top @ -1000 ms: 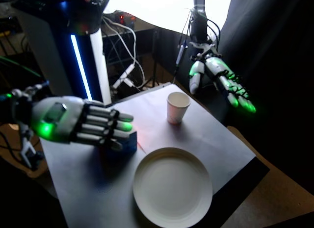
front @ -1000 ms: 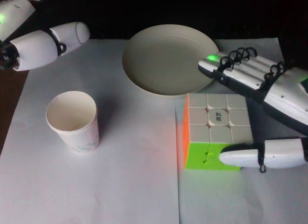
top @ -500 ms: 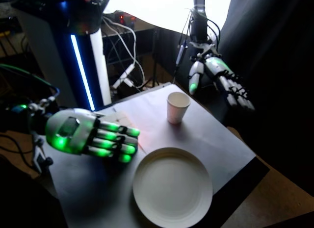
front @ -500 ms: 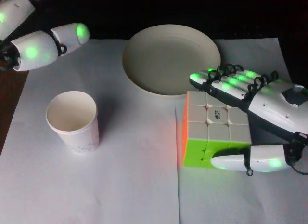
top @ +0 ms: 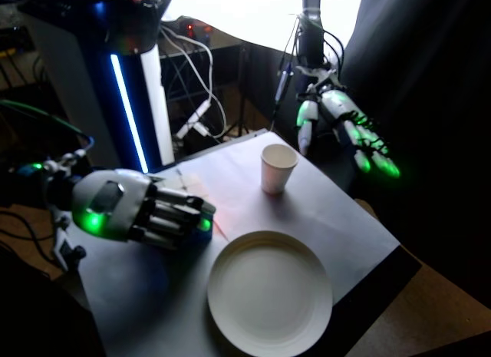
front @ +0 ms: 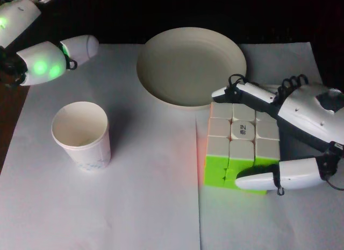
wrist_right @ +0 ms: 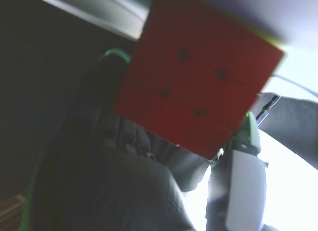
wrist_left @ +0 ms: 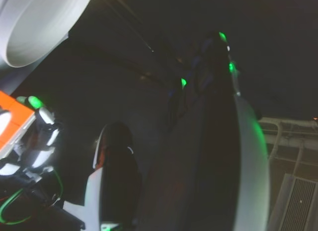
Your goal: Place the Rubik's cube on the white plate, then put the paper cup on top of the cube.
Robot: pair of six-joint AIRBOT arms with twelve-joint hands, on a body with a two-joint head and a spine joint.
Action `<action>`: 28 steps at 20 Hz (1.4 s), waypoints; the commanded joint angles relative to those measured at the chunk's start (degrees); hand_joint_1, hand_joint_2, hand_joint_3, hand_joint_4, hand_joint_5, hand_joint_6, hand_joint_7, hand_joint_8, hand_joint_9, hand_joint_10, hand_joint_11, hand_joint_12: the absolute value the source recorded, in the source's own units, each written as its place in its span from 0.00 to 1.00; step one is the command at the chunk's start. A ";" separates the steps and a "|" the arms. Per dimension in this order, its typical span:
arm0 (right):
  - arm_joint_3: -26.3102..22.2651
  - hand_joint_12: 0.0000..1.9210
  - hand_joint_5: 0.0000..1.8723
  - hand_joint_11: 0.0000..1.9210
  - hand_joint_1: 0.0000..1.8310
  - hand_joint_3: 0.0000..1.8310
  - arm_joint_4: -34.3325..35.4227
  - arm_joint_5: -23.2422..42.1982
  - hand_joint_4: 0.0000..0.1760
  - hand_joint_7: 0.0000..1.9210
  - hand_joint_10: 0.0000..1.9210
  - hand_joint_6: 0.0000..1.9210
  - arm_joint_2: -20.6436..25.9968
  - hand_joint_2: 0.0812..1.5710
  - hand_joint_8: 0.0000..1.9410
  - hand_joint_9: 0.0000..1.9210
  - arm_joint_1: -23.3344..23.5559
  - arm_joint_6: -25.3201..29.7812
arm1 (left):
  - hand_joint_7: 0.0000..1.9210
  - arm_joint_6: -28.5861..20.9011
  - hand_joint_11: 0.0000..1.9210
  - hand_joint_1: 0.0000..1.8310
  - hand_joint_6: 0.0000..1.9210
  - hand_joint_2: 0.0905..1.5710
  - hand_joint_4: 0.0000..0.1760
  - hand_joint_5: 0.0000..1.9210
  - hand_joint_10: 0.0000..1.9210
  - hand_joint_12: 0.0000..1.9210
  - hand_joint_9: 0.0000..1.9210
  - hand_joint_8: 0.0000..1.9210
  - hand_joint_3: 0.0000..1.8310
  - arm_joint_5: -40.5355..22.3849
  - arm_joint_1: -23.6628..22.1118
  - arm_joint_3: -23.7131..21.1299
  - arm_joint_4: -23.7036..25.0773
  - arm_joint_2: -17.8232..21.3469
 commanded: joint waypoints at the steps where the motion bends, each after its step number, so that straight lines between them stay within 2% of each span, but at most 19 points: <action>1: -0.22 1.00 0.22 0.37 0.62 0.01 -0.40 8.81 0.00 0.35 1.00 0.84 1.20 0.86 0.91 0.37 1.47 0.08 | 0.00 -0.17 0.00 0.19 0.00 0.85 0.59 0.07 0.00 0.00 0.00 0.00 0.00 -7.64 -0.31 0.38 -0.12 -0.03; 3: -0.30 1.00 0.22 0.34 0.58 0.01 -1.79 9.96 0.00 0.32 1.00 0.87 2.66 0.88 0.92 0.32 3.85 0.08 | 0.00 -0.18 0.00 0.19 0.00 0.85 0.47 0.07 0.00 0.00 0.00 0.00 0.00 -7.79 -0.27 0.38 -0.31 -0.02; 5: -0.16 1.00 0.20 0.44 0.60 0.00 -3.15 10.22 0.00 0.33 1.00 0.87 3.57 0.88 0.94 0.37 7.52 0.06 | 0.00 -0.18 0.00 0.21 0.00 0.85 0.60 0.06 0.00 0.00 0.00 0.00 0.00 -7.80 -0.15 0.38 -0.37 -0.01; 6: 0.30 1.00 0.19 0.43 0.59 0.00 -3.31 10.22 0.00 0.32 1.00 0.88 3.72 0.89 0.94 0.35 8.83 0.03 | 0.00 -0.19 0.00 0.20 0.00 0.85 0.55 0.07 0.00 0.00 0.00 0.00 0.00 -7.80 -0.14 0.38 -0.37 -0.01; 7: 0.81 1.00 0.20 0.41 0.57 0.00 -3.31 10.22 0.00 0.31 1.00 0.90 3.72 0.90 0.94 0.31 9.78 0.03 | 0.00 -0.19 0.00 0.20 0.00 0.85 0.36 0.07 0.00 0.00 0.00 0.00 0.00 -7.81 -0.13 0.38 -0.37 -0.01; 10: 3.81 1.00 0.08 0.35 0.65 0.00 -3.40 9.76 0.00 0.28 1.00 0.88 2.38 0.87 0.89 0.24 13.97 -0.06 | 0.00 -0.19 0.00 0.22 0.01 0.85 0.51 0.08 0.00 0.00 0.00 0.00 0.00 -7.77 -0.12 0.46 -0.45 -0.02; 11: 5.46 1.00 0.17 0.39 0.59 0.00 -3.19 7.90 0.00 0.30 1.00 0.91 0.90 0.88 0.90 0.27 16.48 -0.07 | 0.00 -0.19 0.00 0.22 0.00 0.86 0.43 0.07 0.00 0.00 0.00 0.00 0.00 -7.91 -0.04 0.46 -0.55 -0.03; 12: 7.45 1.00 0.07 0.39 0.68 0.00 -3.05 5.80 0.00 0.30 1.00 0.81 -0.66 0.84 0.85 0.29 18.60 -0.07 | 0.00 -0.19 0.00 0.20 0.00 0.85 0.46 0.07 0.00 0.00 0.00 0.00 0.00 -8.19 0.22 0.47 -0.84 0.00; 13: 9.38 1.00 0.21 0.40 0.57 0.00 -2.96 3.72 0.00 0.30 0.99 0.90 -2.54 0.88 0.88 0.29 20.27 -0.07 | 0.00 -0.20 0.00 0.19 0.00 0.86 0.44 0.06 0.00 0.00 0.00 0.00 0.00 -8.32 0.33 0.50 -1.02 0.04; 15: 11.98 1.00 0.27 0.34 0.53 0.00 -1.97 1.92 0.00 0.18 0.96 0.88 -5.09 0.87 0.80 0.27 21.64 -0.07 | 0.00 -0.20 0.00 0.19 0.00 0.85 0.58 0.06 0.00 0.00 0.00 0.00 0.00 -8.21 0.34 0.60 -1.05 0.02; 17: 16.43 1.00 0.08 0.33 0.61 0.00 -1.02 -3.18 0.00 0.19 0.94 0.78 -9.27 0.78 0.76 0.26 24.03 -0.10 | 0.00 -0.21 0.00 0.20 0.00 0.86 0.51 0.07 0.00 0.00 0.00 0.00 0.00 -8.57 0.38 0.65 -1.17 0.02; 18: 19.37 1.00 0.07 0.34 0.59 0.00 0.58 -5.71 0.00 0.17 0.94 0.76 -11.87 0.76 0.74 0.28 24.46 -0.10 | 0.00 -0.22 0.00 0.21 0.00 0.85 0.49 0.07 0.00 0.00 0.00 0.00 0.00 -8.62 0.43 0.82 -1.20 -0.02; 19: 20.53 1.00 0.08 0.39 0.69 0.00 1.35 -6.78 0.00 0.32 0.94 0.74 -12.93 0.81 0.80 0.33 24.50 -0.10 | 0.00 -0.22 0.00 0.20 0.00 0.85 0.48 0.07 0.00 0.00 0.00 0.00 0.00 -8.60 0.43 0.88 -1.19 -0.05; 20: 22.61 1.00 0.09 0.38 0.69 0.00 2.59 -8.95 0.00 0.33 0.94 0.73 -14.83 0.81 0.80 0.31 24.67 -0.10 | 0.00 -0.22 0.00 0.20 0.00 0.85 0.60 0.07 0.00 0.00 0.00 0.00 0.00 -8.62 0.43 0.91 -1.17 -0.08; 22: 25.22 1.00 0.08 0.36 0.69 0.00 4.03 -12.13 0.00 0.33 0.92 0.74 -17.19 0.81 0.80 0.29 24.77 -0.11 | 0.00 -0.24 0.00 0.20 0.00 0.84 0.55 0.07 0.00 0.00 0.00 0.00 0.00 -8.64 0.43 0.94 -1.17 -0.07; 24: 27.47 1.00 0.09 0.29 0.69 0.00 5.11 -14.96 0.00 0.33 0.92 0.70 -19.07 0.81 0.80 0.25 24.79 -0.16 | 0.00 -0.26 0.00 0.17 0.00 0.86 0.36 0.07 0.00 0.00 0.00 0.00 0.00 -8.65 0.43 0.97 -1.12 -0.07; 25: 28.21 1.00 0.07 0.27 0.69 0.00 5.53 -16.29 0.00 0.31 0.90 0.69 -19.64 0.82 0.82 0.23 24.78 -0.17 | 0.00 -0.27 0.01 0.18 0.00 0.86 0.42 0.07 0.00 0.00 0.00 0.00 0.00 -8.74 0.43 0.96 -1.04 -0.07; 26: 28.33 0.99 0.04 0.21 0.61 0.00 7.22 -16.82 0.00 0.16 0.81 0.62 -19.67 0.76 0.53 0.19 24.77 -2.03 | 0.00 -0.33 0.01 0.21 0.00 0.86 0.42 0.07 0.00 0.01 0.00 0.00 0.00 -8.86 0.43 0.94 -1.02 -0.06; 28: 28.09 0.95 0.04 0.06 0.57 0.00 9.09 -17.73 0.02 0.13 0.69 0.40 -19.67 0.75 0.36 0.09 24.77 -5.15 | 0.00 -0.58 0.00 0.22 0.00 0.86 0.38 0.07 0.00 0.01 0.00 0.00 0.00 -9.03 0.43 0.94 -1.04 -0.06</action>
